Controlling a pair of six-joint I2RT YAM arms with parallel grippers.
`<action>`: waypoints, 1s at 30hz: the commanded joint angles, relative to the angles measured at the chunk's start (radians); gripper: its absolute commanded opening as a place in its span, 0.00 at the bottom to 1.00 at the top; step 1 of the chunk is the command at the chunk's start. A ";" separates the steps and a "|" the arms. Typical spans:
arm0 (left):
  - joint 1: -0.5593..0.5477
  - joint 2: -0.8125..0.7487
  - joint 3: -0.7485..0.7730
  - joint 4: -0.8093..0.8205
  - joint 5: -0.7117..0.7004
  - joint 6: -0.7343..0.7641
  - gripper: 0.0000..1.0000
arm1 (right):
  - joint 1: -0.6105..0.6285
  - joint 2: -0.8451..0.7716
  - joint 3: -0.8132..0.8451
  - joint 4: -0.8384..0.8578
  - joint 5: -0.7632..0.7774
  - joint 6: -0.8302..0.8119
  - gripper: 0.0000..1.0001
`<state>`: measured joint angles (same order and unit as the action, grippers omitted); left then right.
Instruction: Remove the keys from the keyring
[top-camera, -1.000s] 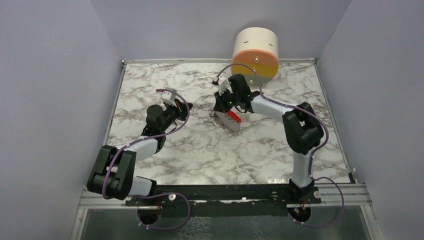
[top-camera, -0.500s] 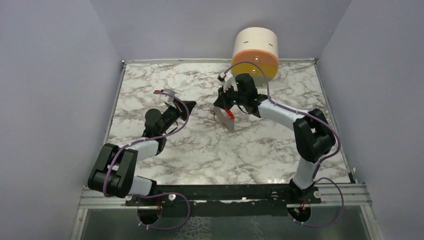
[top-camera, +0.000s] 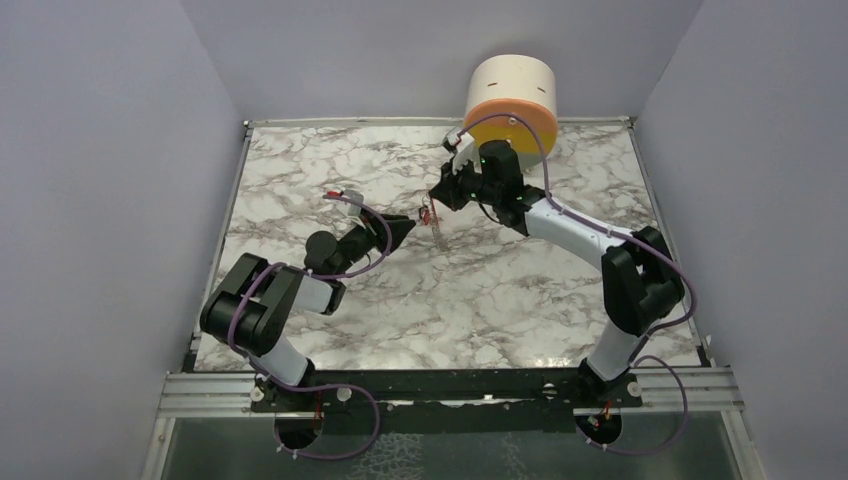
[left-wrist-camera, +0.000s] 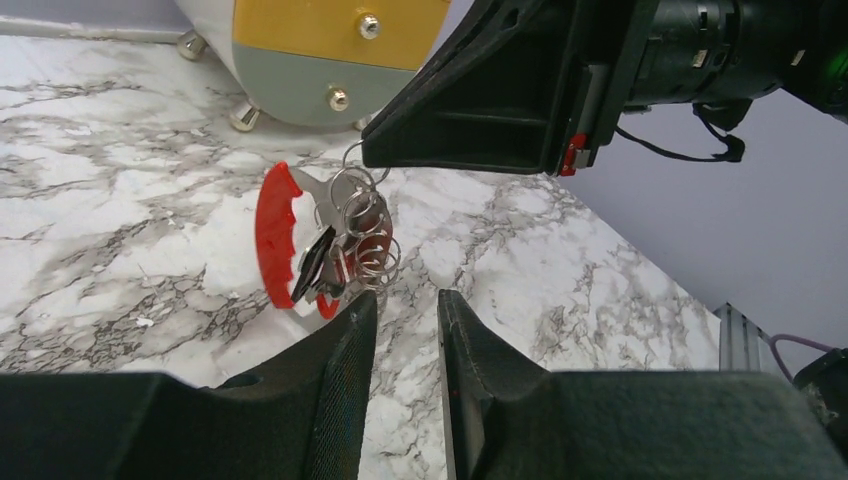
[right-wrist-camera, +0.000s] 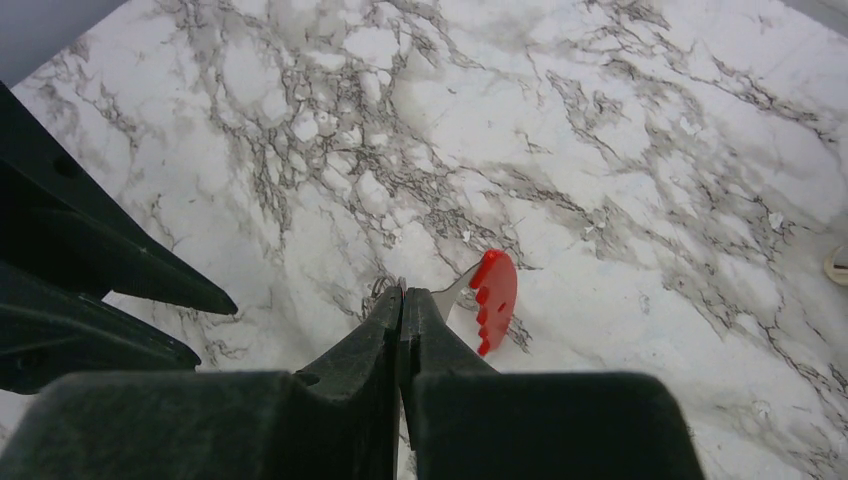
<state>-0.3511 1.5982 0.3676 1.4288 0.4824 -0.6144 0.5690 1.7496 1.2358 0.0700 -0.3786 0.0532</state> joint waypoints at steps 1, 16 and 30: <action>-0.012 -0.015 -0.008 0.066 -0.029 0.022 0.33 | -0.003 -0.073 -0.019 0.073 0.038 0.018 0.01; -0.022 -0.062 -0.041 0.044 -0.214 0.114 0.42 | -0.003 -0.225 -0.092 0.088 0.033 -0.044 0.02; -0.023 0.005 0.055 0.152 -0.179 0.076 0.52 | -0.001 -0.366 -0.150 0.090 -0.059 -0.073 0.02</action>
<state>-0.3691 1.5875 0.3836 1.4857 0.3023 -0.5266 0.5690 1.4395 1.0981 0.1059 -0.3862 0.0113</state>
